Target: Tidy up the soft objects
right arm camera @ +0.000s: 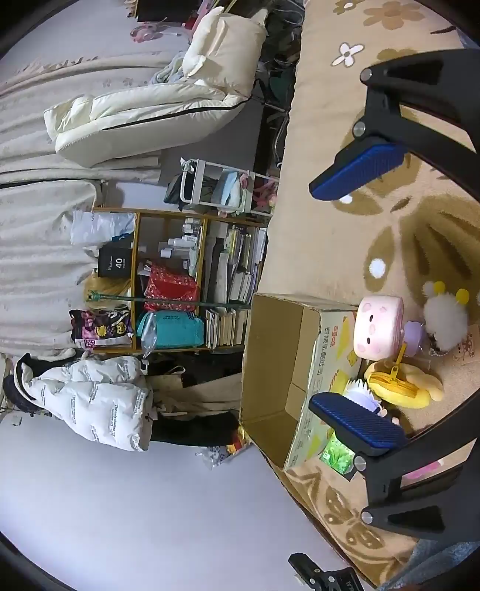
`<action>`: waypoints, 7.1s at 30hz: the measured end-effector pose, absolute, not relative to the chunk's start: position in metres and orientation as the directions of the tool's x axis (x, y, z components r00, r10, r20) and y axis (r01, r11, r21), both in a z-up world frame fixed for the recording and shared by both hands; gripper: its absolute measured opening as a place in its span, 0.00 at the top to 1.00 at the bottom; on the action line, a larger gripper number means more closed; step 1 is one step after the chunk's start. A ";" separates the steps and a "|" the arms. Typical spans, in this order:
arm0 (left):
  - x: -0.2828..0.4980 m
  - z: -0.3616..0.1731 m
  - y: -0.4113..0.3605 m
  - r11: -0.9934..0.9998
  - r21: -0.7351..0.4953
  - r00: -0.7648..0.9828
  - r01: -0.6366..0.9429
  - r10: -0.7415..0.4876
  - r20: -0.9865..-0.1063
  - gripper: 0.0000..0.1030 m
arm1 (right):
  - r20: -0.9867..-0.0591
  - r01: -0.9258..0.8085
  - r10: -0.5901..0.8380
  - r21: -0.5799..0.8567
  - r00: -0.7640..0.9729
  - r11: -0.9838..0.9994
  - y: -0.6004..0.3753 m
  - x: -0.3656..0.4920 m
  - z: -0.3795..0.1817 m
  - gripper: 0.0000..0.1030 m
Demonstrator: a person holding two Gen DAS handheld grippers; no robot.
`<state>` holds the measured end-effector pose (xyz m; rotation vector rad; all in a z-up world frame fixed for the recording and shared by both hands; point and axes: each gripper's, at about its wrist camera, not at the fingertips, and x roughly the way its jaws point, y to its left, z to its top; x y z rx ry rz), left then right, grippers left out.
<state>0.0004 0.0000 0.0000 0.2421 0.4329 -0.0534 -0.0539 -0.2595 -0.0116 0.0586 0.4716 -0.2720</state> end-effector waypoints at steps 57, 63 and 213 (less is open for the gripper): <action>-0.006 0.003 0.001 0.970 0.212 0.920 0.123 -0.031 -0.390 0.00 | -0.452 0.286 -0.244 0.026 0.858 0.958 -0.265 -0.056 -0.015 0.00; -0.006 0.003 0.001 0.969 0.214 0.921 0.122 -0.030 -0.387 0.00 | -0.452 0.285 -0.242 0.028 0.859 0.958 -0.265 -0.056 -0.015 0.00; 0.051 -0.143 -0.063 0.912 0.073 0.382 0.404 -0.096 -0.919 0.30 | -0.947 0.193 0.114 0.177 0.300 0.965 -0.252 0.000 -0.134 0.68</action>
